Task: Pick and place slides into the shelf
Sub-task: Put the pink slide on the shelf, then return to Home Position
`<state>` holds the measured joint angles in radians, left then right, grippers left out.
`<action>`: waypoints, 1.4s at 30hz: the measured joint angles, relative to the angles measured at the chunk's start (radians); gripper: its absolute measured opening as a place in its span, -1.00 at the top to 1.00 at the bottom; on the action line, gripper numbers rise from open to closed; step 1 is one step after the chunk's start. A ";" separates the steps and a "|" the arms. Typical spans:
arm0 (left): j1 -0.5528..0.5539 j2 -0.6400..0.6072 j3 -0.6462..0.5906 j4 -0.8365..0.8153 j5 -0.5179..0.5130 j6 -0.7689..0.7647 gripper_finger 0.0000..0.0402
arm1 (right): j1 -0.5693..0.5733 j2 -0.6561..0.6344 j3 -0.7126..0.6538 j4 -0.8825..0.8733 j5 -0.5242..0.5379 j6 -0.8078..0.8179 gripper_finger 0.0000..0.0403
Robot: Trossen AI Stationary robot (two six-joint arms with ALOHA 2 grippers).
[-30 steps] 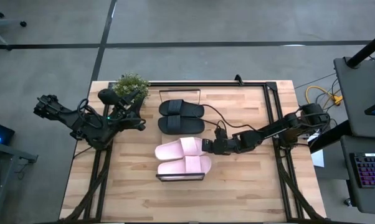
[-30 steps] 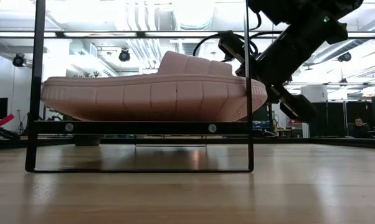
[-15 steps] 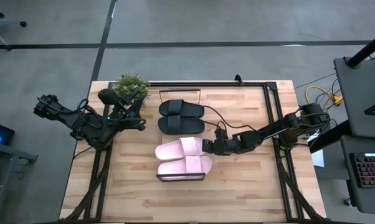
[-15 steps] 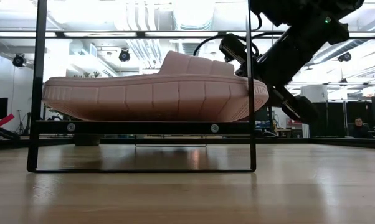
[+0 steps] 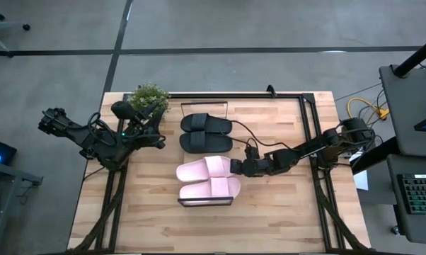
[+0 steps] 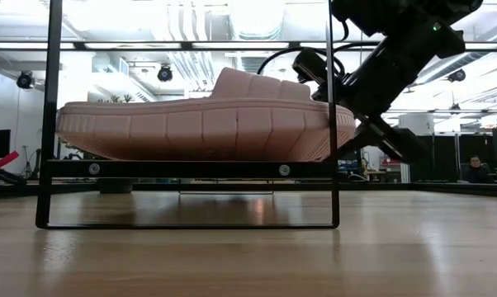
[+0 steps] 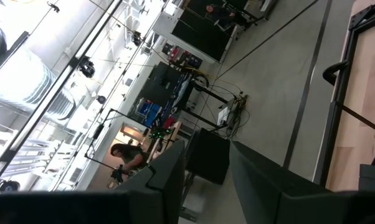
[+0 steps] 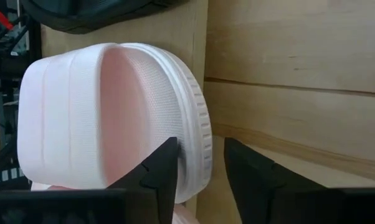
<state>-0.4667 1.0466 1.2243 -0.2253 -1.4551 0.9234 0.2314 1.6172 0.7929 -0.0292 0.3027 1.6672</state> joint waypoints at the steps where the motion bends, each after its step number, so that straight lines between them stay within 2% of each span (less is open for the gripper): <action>1: 0.000 0.000 0.000 0.000 0.000 0.000 0.44 | 0.000 -0.002 0.000 -0.006 0.000 0.000 0.39; 11: 0.000 0.000 0.000 0.000 0.000 0.000 0.44 | 0.000 -0.021 -0.001 -0.045 0.004 0.001 0.24; 22: 0.000 0.000 0.000 -0.001 0.000 0.000 0.44 | 0.000 -0.055 -0.001 -0.059 0.005 -0.023 0.22; 27: 0.000 -0.001 -0.004 -0.002 -0.001 0.000 0.44 | 0.000 -0.120 -0.001 -0.138 0.026 -0.048 0.22; 33: 0.000 -0.014 -0.038 -0.001 -0.002 -0.002 0.44 | -0.001 -0.242 -0.001 -0.231 0.102 -0.090 0.22; 42: 0.000 -0.071 -0.073 -0.001 -0.044 -0.053 0.44 | -0.005 -0.417 -0.002 -0.274 0.178 -0.223 0.24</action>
<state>-0.4667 0.9760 1.1515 -0.2264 -1.4994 0.8700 0.2260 1.2005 0.7910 -0.3035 0.4806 1.4447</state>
